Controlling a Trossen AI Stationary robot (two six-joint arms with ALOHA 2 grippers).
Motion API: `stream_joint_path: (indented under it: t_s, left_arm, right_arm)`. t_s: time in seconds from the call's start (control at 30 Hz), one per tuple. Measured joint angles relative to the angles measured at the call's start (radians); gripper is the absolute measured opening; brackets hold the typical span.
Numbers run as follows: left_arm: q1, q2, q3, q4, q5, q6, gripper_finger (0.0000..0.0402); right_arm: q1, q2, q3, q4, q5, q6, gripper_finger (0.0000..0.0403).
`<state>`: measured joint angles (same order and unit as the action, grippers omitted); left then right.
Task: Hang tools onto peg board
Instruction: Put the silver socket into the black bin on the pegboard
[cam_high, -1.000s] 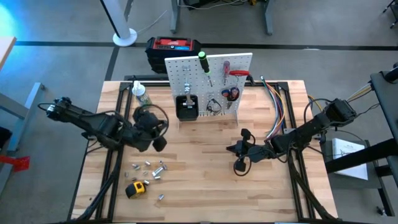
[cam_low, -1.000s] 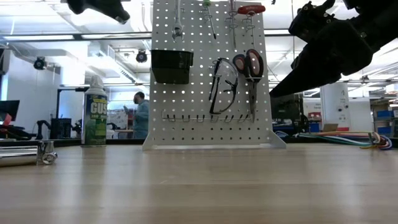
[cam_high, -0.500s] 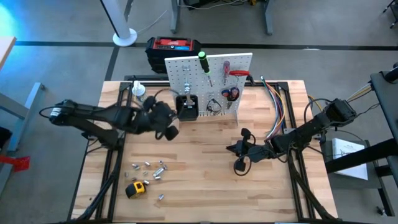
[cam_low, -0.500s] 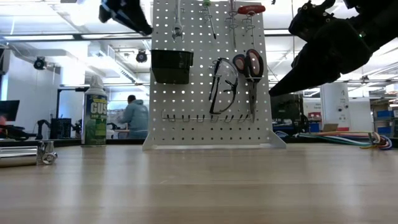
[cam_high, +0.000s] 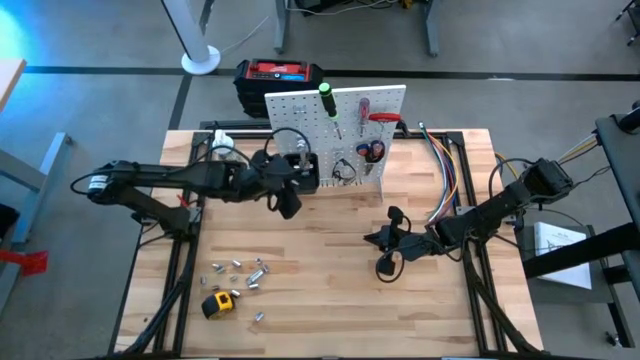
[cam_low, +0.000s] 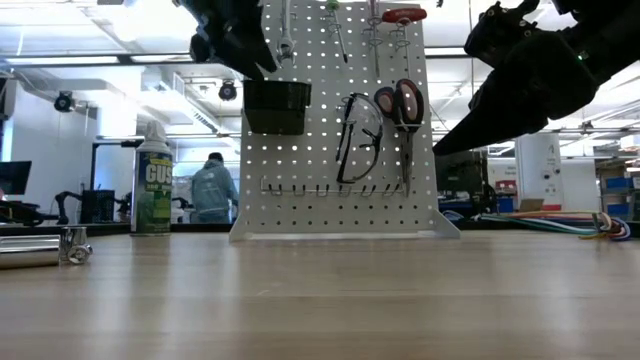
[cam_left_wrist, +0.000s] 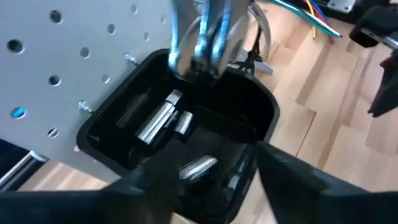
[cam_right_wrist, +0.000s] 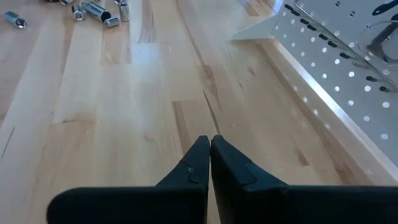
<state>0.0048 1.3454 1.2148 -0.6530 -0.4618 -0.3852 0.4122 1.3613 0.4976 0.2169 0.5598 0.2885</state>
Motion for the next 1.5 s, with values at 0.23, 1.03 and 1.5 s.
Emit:
stream_joint_path:
  t_s: [0.23,1.03,1.5]
  left_arm:
    - [-0.007,-0.055,0.000,-0.057,0.001,0.039,0.0290]
    - [-0.419,-0.297,-0.337,-0.244,0.023,-0.465,0.0244]
    - [-0.478,-0.205,-0.697,0.092,0.255,-0.652,0.0230]
  right_arm:
    - [0.000,0.000,0.000,-0.003,-0.004,0.021,0.0000]
    - [-0.001,0.002,-0.001,0.069,-0.016,-0.060,0.0000]
    - [-0.001,0.003,-0.001,0.141,-0.037,-0.102,0.0000]
